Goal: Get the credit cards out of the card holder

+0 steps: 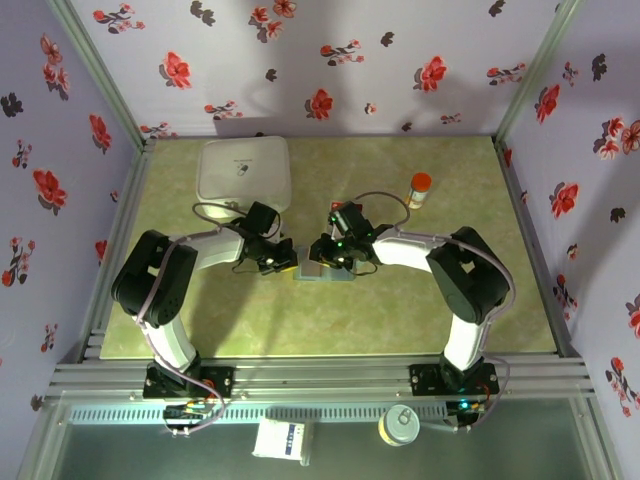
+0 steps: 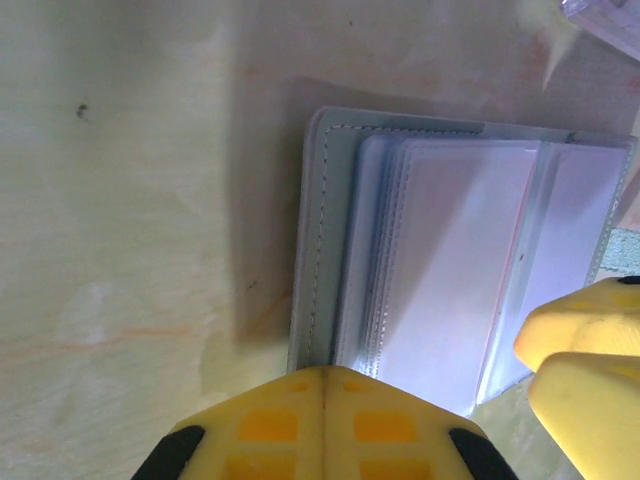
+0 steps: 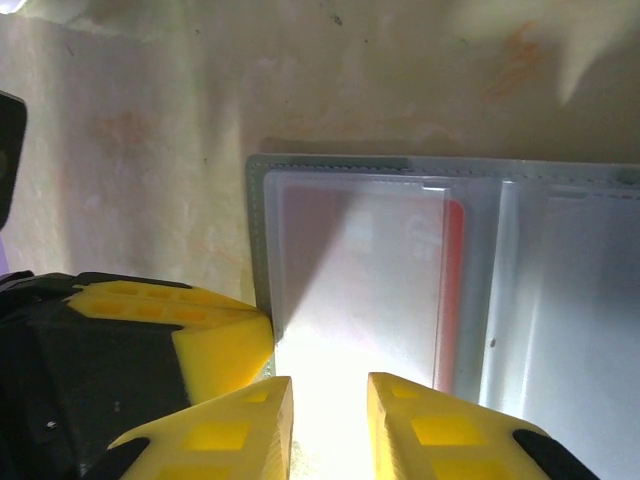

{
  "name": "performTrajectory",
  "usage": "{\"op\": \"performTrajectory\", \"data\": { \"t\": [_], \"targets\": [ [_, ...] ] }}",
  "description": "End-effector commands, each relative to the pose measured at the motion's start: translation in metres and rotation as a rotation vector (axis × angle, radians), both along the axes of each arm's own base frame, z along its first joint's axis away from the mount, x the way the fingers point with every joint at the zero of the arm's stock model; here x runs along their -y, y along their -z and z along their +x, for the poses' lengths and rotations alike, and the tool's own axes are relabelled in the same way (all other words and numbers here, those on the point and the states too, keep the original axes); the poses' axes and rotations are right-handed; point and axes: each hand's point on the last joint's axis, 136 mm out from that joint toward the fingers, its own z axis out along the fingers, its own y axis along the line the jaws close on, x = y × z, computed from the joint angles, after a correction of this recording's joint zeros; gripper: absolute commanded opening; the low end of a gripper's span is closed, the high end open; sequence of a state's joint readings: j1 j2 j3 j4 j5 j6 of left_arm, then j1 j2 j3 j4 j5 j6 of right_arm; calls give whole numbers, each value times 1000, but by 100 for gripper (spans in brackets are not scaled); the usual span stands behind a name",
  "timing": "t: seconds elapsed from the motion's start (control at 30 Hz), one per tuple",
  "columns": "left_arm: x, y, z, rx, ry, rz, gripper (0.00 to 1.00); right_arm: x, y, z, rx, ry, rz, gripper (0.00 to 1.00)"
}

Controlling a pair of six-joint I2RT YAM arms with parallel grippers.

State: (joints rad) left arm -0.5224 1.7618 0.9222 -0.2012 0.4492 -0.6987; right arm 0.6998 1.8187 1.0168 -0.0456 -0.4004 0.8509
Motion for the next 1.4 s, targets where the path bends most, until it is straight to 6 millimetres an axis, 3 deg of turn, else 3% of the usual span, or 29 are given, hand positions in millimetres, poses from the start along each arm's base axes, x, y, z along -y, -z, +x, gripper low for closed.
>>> {"op": "performTrajectory", "data": {
  "t": [0.0, 0.3, 0.6, 1.37],
  "targets": [
    [-3, 7, -8, -24, 17, 5, 0, -11, -5, 2, -4, -5, 28, 26],
    [-5, 8, -10, -29, 17, 14, 0, -10, 3, 3, -13, -4, 9, 24],
    [-6, 8, -9, -27, 18, 17, 0, 5, 14, 0, -18, 8, -79, 23],
    [-6, 8, -7, -26, 18, 21, 0, 24, 12, 2, 18, 51, -138, 22]
  ]
}}
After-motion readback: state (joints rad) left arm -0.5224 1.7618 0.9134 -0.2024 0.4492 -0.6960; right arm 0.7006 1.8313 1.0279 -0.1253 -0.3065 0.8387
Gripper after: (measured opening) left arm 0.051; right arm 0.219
